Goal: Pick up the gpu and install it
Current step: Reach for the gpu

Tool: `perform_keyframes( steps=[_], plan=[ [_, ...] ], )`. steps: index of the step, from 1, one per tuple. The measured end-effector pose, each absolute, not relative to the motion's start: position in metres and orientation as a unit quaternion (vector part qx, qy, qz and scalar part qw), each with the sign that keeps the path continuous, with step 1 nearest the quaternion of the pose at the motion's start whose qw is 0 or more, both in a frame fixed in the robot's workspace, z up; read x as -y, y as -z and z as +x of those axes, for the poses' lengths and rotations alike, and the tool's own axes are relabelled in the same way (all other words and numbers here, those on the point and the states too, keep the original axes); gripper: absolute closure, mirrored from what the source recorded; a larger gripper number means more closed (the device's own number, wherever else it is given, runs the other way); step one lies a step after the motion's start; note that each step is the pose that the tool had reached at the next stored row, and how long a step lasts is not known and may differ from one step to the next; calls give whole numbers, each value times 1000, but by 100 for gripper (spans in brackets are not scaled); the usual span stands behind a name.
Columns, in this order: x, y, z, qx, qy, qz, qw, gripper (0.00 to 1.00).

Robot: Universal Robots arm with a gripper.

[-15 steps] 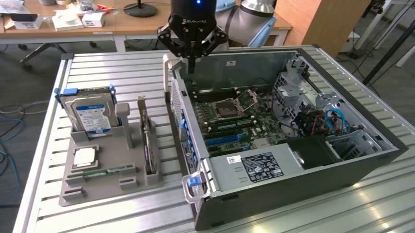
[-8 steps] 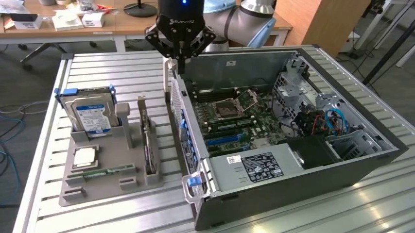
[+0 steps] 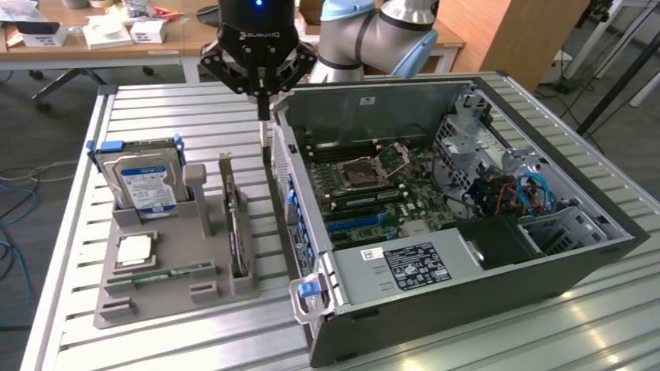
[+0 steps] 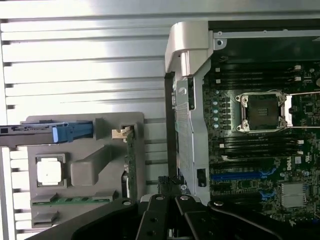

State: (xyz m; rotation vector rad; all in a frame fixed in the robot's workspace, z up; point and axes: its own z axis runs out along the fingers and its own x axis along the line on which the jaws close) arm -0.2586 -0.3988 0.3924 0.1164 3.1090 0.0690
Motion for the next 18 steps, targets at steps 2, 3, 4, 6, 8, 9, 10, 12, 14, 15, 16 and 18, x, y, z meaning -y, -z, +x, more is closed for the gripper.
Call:
perform_keyframes(
  steps=[2,3,4,6,8,9,10,12,14,15,16,18],
  plan=[
    [399,-392,-266,-999,-22,37,15,90],
    [399,-392,-269,-999,-22,37,15,90],
    [399,-392,-272,-999,-22,37,15,90],
    [399,-392,-277,-999,-22,37,15,90],
    [399,-392,-281,-999,-22,37,15,90],
    [399,-392,-282,-999,-22,37,15,90],
    [399,-392,-284,-999,-22,37,15,90],
    [399,-392,-288,-999,-22,37,15,90],
    [399,-392,-291,-999,-22,37,15,90],
    [399,-392,-293,-999,-22,37,15,90],
    [399,-392,-294,-999,-22,37,15,90],
    [399,-392,-295,-999,-22,37,15,90]
  ],
)
